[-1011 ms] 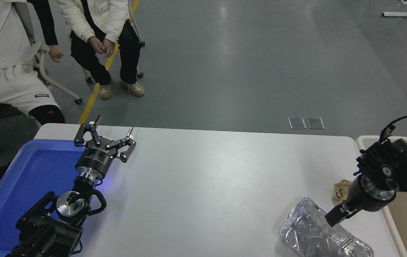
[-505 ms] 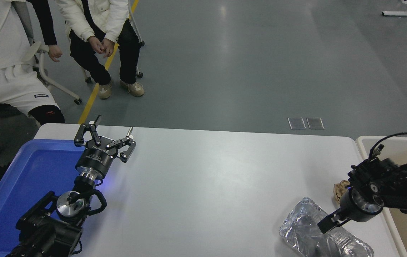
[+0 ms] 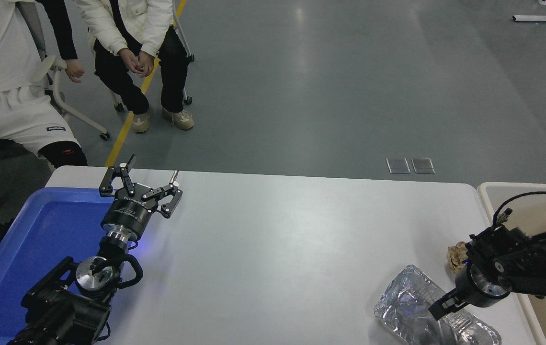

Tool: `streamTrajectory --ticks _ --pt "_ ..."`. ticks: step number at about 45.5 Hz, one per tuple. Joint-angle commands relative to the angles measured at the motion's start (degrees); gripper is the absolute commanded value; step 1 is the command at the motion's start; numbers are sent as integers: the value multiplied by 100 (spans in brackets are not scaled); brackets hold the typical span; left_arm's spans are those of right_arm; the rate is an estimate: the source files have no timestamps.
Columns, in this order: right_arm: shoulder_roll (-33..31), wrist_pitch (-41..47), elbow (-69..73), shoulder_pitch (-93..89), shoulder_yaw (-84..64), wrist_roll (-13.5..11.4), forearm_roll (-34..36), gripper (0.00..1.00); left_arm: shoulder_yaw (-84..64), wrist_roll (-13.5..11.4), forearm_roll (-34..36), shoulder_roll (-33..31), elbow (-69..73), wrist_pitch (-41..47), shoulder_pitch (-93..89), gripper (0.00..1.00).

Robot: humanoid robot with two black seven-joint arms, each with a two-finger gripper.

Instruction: Pick up foil plate and place in dustbin

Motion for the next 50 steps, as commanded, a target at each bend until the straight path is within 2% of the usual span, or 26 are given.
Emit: streamTrajectory --ticks 1,6,16,30,38,50 --pt "18 -48 -103 -30 -104 21 -81 0 0 0 0 0 0 -2 0 99" --pt "18 -57 -103 5 -95 56 -81 0 0 0 0 0 0 7 0 99" --pt "-17 -65 -76 58 -95 311 -81 0 0 0 0 0 0 -2 0 99" --pt "-122 -57 64 383 -86 311 -37 0 0 0 0 0 0 7 0 99" --pt "-316 22 380 1024 -95 399 -10 0 0 0 0 0 0 -2 0 99" --pt "-649 338 1004 2008 -104 399 16 0 0 0 0 0 0 -2 0 99"
